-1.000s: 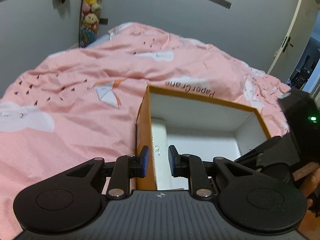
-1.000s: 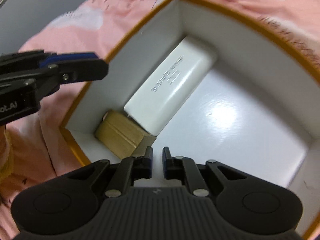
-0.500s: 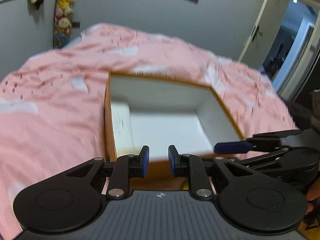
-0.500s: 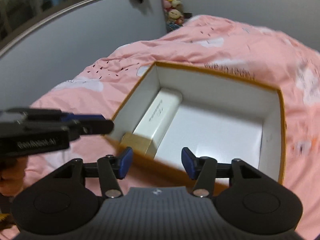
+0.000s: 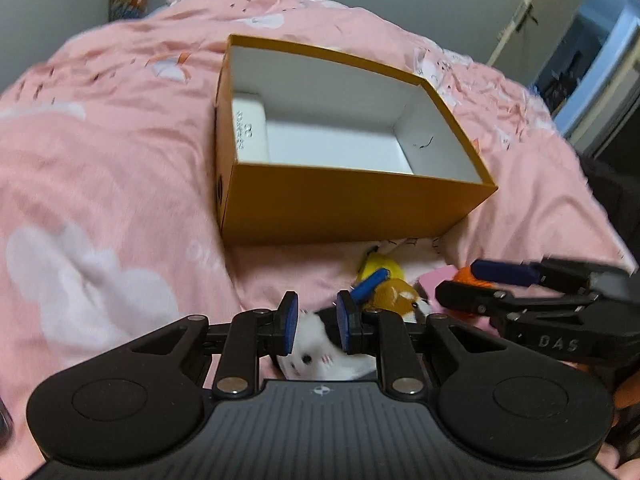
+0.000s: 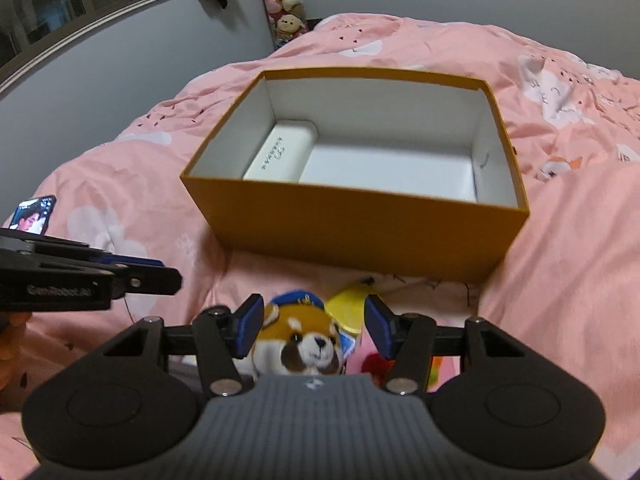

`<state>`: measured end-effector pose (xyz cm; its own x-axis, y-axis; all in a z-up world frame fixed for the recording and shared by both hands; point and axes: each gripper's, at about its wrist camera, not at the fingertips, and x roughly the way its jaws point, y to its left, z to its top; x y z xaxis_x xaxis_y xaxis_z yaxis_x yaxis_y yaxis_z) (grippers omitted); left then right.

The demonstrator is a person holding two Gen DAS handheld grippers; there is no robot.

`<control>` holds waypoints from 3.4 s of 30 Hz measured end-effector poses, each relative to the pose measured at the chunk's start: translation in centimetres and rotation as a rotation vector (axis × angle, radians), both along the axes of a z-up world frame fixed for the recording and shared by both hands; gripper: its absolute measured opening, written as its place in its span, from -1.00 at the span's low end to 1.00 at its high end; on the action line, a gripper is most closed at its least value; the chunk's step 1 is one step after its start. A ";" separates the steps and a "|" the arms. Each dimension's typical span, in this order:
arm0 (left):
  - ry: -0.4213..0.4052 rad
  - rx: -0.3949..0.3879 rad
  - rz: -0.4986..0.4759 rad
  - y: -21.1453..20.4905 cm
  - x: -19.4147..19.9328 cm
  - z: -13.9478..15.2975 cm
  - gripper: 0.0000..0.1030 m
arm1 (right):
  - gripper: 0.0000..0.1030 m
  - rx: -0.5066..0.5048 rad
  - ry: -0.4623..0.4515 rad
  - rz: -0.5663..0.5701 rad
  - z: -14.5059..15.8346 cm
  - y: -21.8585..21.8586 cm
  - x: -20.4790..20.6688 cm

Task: Organize objects
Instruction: 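Move the left gripper to the dark grey case and grasp it, then lift the grey case with the left gripper while the right gripper reaches toward the plush toys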

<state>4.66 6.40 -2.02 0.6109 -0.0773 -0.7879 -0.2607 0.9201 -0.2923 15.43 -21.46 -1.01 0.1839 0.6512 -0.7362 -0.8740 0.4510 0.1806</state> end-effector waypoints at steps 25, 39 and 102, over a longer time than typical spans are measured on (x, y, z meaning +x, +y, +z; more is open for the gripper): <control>0.061 -0.188 -0.029 -0.7 -2.8 -1.4 0.07 | -0.23 -0.056 0.114 0.001 -2.2 -2.6 -1.6; 0.164 -0.300 -0.111 -1.8 -1.7 -4.7 0.40 | -0.23 -0.115 0.153 -0.013 -2.8 -4.0 -1.6; -0.117 -0.071 0.093 1.4 -3.8 -0.1 -0.19 | 0.46 -0.469 -0.047 0.101 -9.7 6.1 -6.7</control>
<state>0.87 7.81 -2.10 0.7056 -0.0694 -0.7052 -0.3039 0.8694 -0.3896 8.70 -15.36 -10.70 0.1769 0.2673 -0.9472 -0.9198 0.3873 -0.0625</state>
